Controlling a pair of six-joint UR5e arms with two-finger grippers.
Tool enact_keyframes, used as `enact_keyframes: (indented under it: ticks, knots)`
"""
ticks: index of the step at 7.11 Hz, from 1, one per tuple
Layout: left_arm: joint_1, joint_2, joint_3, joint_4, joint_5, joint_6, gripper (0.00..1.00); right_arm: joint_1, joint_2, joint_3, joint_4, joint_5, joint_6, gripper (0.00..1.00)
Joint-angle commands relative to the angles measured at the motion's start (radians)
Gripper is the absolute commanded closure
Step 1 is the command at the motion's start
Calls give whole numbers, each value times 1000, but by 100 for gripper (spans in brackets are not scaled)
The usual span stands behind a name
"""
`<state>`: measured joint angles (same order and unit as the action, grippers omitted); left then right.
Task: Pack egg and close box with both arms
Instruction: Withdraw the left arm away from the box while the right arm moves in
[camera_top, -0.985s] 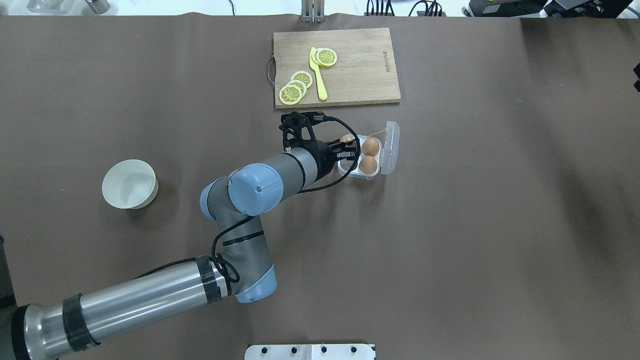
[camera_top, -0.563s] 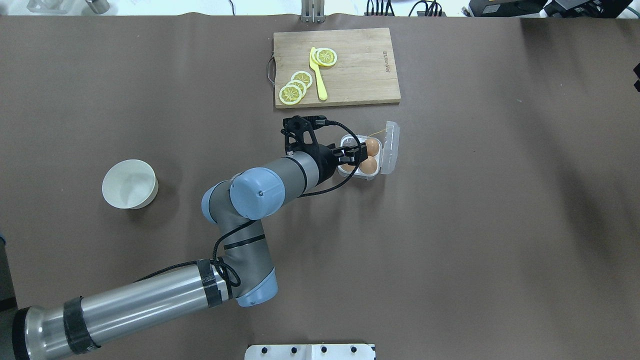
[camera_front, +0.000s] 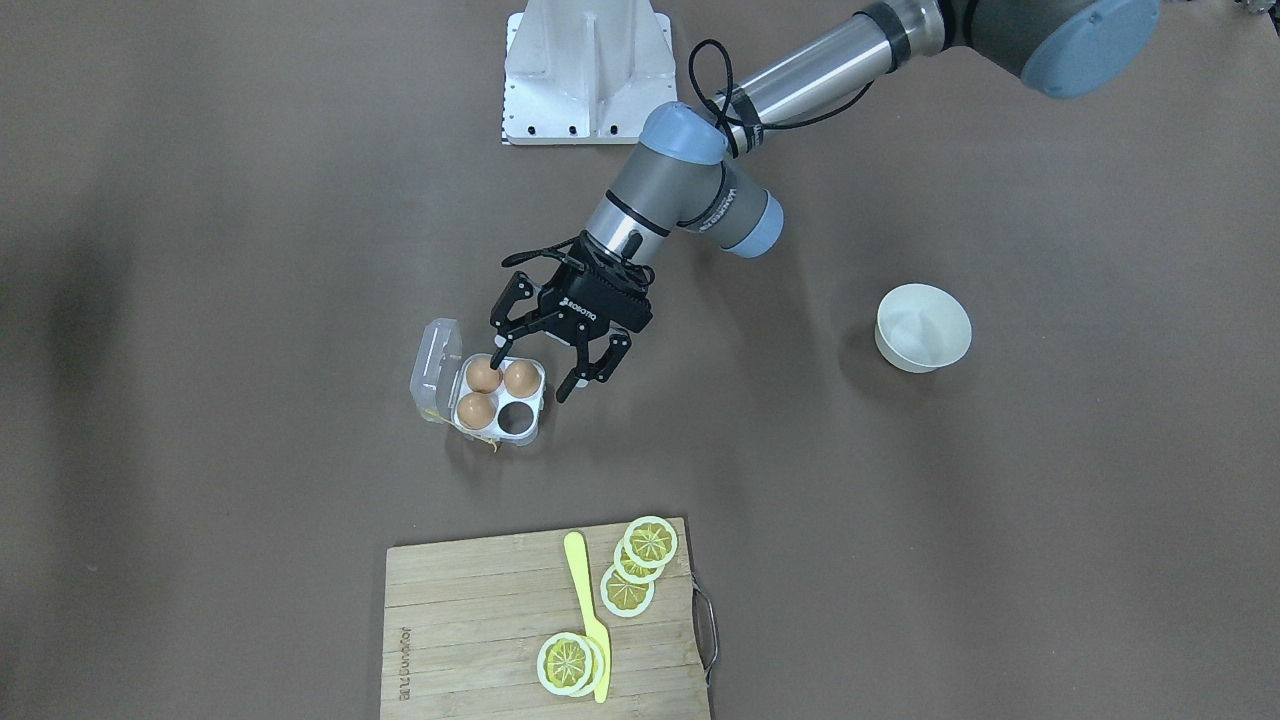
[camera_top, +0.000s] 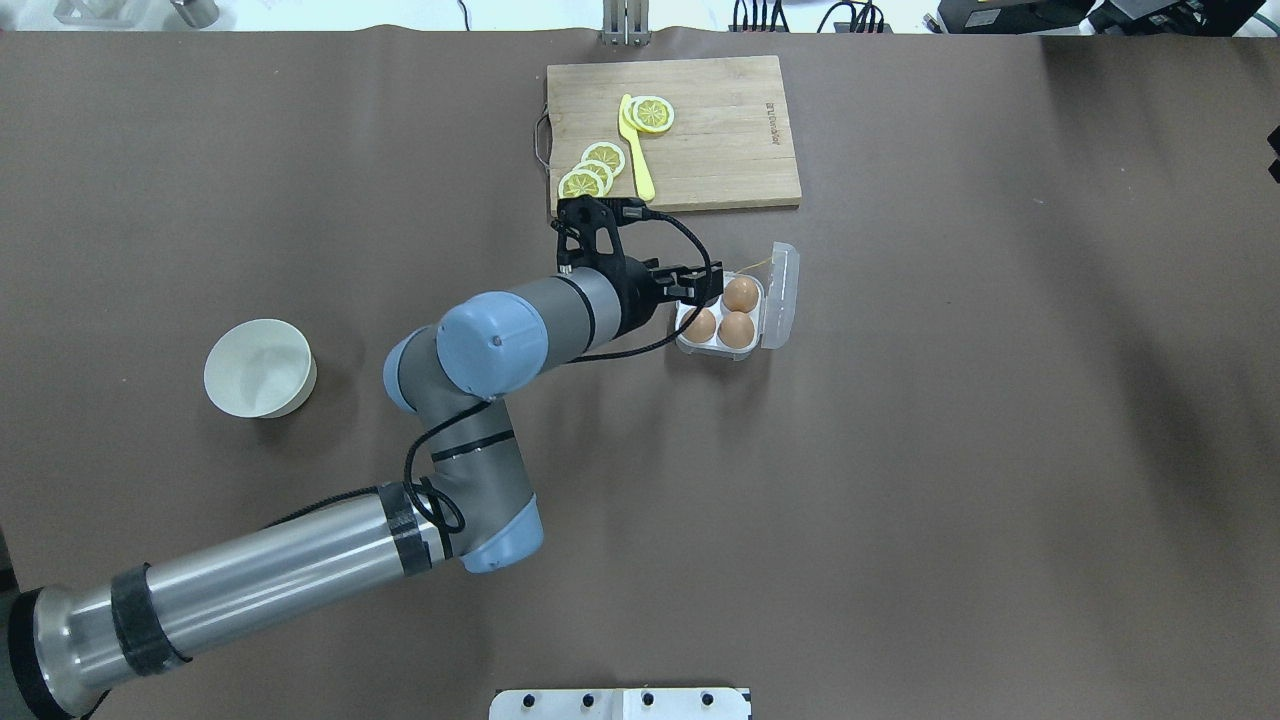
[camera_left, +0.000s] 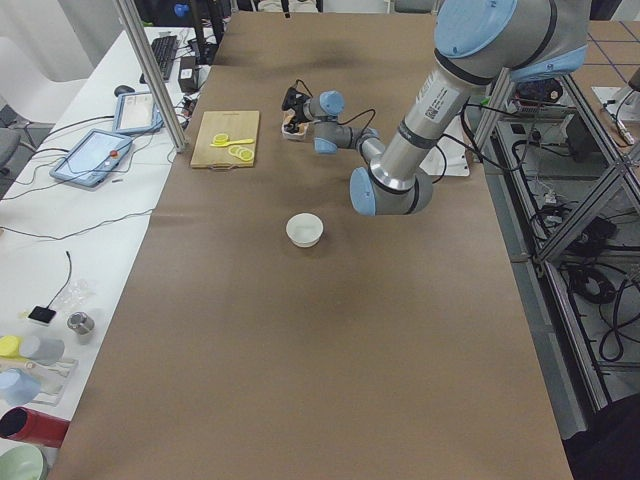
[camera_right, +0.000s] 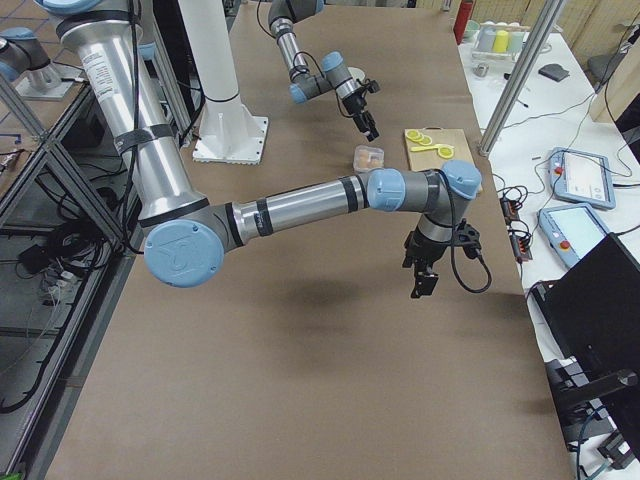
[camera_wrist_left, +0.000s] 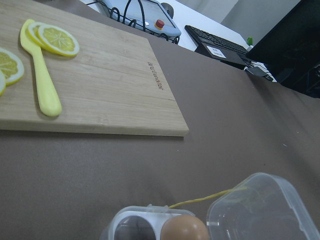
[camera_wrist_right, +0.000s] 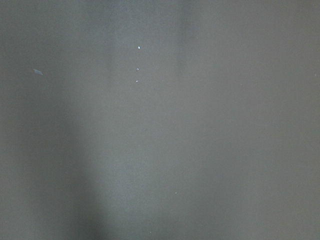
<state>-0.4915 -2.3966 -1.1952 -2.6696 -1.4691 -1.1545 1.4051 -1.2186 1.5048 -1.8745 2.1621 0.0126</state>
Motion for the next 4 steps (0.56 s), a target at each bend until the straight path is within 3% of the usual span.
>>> enact_keyframes:
  ticks: [1,3,4]
  knots:
    - [-143,43,-42,51,-205,19,16,0,7,8,0,10,-5,0]
    - [-324,43,-154,315,-511,22,22,-17,10,35,0,13,-3,0]
    - [-402,72,-218,432,-619,92,22,-30,10,52,-2,9,-3,0]
